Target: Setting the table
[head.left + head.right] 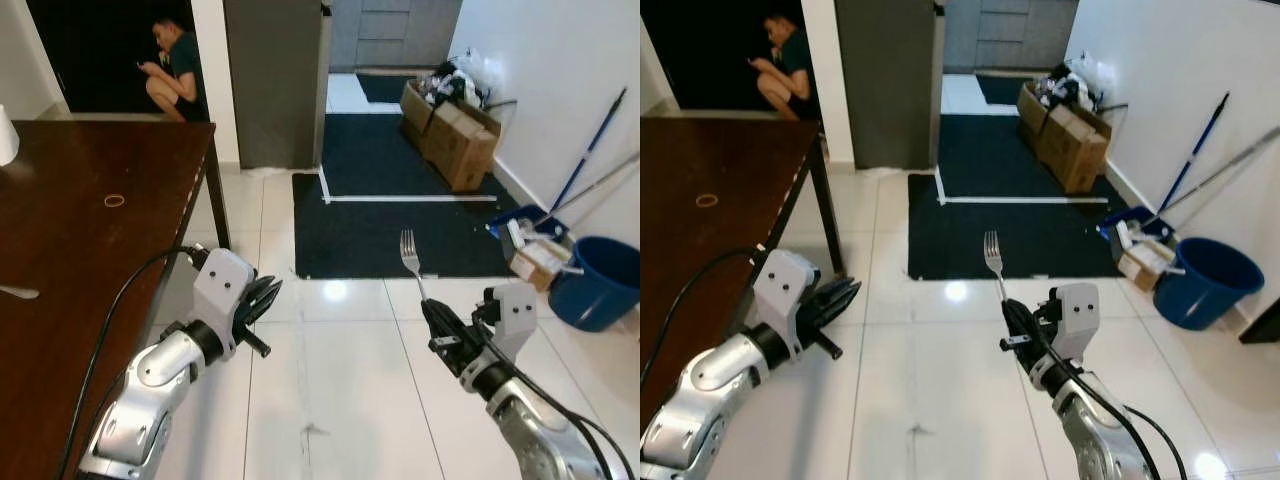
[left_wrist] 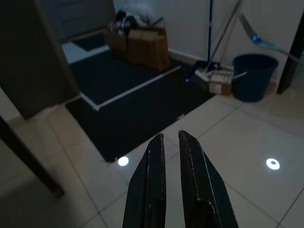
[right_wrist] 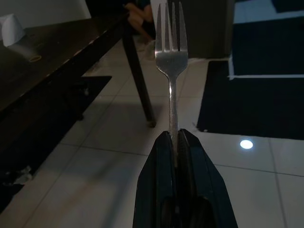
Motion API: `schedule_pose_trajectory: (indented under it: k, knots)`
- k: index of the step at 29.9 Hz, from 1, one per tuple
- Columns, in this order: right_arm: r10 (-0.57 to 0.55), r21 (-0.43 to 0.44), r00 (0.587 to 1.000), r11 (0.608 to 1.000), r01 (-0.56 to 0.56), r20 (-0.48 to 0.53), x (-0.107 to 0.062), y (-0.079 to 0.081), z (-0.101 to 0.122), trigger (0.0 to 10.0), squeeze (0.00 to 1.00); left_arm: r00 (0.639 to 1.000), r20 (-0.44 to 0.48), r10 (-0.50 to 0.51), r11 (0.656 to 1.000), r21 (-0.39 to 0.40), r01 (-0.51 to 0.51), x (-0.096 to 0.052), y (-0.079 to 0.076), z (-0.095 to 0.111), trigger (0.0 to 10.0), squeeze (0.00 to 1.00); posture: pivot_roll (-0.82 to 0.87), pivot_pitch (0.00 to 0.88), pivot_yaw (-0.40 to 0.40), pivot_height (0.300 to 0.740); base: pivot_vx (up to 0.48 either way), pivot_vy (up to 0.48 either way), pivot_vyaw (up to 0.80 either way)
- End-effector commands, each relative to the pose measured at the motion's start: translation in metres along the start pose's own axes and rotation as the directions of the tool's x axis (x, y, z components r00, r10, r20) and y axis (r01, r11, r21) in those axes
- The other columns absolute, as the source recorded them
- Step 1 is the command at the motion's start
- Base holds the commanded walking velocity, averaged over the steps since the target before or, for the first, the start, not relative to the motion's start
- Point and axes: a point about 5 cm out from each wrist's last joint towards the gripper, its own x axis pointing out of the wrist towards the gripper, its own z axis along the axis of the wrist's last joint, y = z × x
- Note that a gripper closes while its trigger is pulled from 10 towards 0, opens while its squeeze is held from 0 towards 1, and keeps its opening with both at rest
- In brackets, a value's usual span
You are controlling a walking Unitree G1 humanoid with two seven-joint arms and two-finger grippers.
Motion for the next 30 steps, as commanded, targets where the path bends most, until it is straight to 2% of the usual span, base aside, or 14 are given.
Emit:
schedule_pose_trajectory:
  k: [1, 30]
  knots:
    - [-0.018, -0.003, 1.0, 1.0, 0.018, -0.009, -0.0021, -0.0027, -0.0023, 10.0, 0.0, 1.0, -0.011, -0.003, 1.0, -0.003, 0.002, -0.0016, -0.0002, -0.0034, 10.0, 0.0, 0.06, 0.085, 0.056, 0.74, 0.48, 0.0, 0.0]
    - [-0.027, 0.0, 1.0, 1.0, 0.027, -0.009, -0.0022, -0.0034, -0.0035, 10.0, 0.0, 1.0, -0.008, -0.009, 1.0, -0.003, 0.009, -0.0007, -0.0009, -0.003, 10.0, 0.0, 0.06, 0.082, 0.059, 0.74, 0.48, 0.0, 0.0]
